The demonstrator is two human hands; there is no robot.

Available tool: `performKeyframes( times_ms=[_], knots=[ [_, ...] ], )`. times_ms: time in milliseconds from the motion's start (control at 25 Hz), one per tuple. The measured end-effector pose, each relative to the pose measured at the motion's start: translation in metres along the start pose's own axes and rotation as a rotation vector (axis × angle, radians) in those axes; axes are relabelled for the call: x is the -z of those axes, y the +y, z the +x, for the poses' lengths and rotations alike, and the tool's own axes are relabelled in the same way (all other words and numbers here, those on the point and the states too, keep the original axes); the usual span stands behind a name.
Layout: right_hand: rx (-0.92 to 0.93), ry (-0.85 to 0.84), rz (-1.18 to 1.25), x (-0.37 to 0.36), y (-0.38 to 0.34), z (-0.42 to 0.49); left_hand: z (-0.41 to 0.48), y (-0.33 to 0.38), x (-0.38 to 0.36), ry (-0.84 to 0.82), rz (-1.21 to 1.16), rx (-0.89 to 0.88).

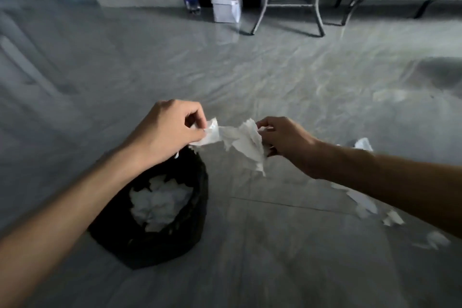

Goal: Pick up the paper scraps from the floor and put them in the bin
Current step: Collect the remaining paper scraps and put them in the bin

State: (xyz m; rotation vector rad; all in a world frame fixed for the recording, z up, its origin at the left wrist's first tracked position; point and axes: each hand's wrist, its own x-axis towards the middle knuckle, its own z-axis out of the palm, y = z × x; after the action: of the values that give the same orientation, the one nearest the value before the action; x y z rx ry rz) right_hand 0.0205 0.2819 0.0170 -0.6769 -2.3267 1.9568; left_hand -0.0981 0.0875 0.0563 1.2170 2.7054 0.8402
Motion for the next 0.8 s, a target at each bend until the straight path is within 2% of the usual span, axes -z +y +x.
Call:
performKeyframes(
  times_ms=[120, 240, 400, 520, 680, 800],
  knots=[
    [0.027, -0.087, 0.049, -0.059, -0.035, 0.024, -0.036, -0.065, 0.008, -0.157, 0.156, 0.163],
    [0.0, -0.154, 0.076, -0.112, -0.044, 0.041, -0.061, -0.119, -0.005, -0.301, 0.198, 0.309],
    [-0.169, -0.176, 0.031, -0.151, -0.02, 0.051, -0.077, -0.148, -0.021, -0.433, 0.192, 0.409],
    [-0.294, -0.312, 0.001, -0.158, -0.013, 0.046, -0.081, -0.144, -0.015, -0.364, 0.168, 0.44],
    [-0.226, -0.448, -0.104, -0.134, -0.026, 0.044, -0.072, -0.11, -0.007, -0.147, 0.166, 0.408],
    [-0.173, -0.437, -0.137, -0.083, -0.027, 0.041, -0.049, -0.065, -0.018, -0.142, 0.124, 0.305]
  ],
)
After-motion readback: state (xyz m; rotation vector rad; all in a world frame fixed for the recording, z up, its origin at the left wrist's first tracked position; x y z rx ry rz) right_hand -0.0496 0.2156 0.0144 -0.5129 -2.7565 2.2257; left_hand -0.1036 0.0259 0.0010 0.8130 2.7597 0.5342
